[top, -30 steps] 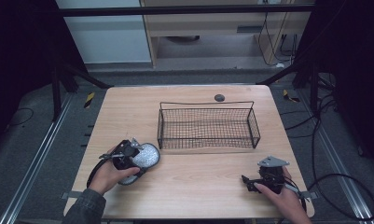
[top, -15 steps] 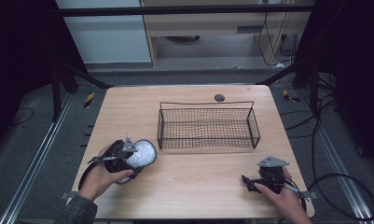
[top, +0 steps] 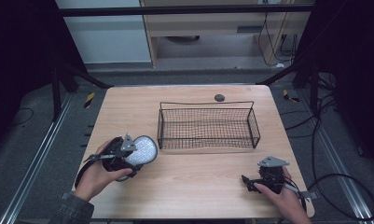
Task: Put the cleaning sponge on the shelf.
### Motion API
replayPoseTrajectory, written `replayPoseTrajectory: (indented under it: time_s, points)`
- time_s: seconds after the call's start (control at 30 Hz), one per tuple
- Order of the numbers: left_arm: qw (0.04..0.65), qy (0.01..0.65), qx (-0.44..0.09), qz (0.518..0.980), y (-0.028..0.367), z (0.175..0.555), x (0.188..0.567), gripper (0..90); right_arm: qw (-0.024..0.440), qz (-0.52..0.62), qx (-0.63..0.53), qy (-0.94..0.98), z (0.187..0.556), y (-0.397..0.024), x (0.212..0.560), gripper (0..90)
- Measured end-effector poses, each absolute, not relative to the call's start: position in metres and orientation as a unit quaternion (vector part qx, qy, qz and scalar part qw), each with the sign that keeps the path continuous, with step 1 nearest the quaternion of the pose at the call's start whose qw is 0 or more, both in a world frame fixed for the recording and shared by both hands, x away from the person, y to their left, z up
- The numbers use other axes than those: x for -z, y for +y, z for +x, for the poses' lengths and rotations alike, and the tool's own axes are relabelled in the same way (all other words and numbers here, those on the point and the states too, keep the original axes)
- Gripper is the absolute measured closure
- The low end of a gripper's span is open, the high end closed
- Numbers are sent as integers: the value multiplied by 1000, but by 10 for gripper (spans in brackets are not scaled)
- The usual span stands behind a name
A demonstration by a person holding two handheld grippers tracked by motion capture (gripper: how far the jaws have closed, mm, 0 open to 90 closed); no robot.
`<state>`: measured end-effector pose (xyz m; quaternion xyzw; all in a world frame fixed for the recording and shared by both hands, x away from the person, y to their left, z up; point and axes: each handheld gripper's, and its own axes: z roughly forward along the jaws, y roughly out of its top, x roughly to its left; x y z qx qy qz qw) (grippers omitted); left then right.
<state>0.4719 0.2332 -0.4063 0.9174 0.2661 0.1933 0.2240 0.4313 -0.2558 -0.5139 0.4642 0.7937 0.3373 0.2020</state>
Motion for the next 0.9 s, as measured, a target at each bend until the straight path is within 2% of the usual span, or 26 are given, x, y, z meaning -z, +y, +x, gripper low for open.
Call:
replayPoseTrajectory:
  time_s: [0.9]
  points:
    - [237,241,-228,913,221,486,369,139,202,464,-337,794,431,-256,514,3]
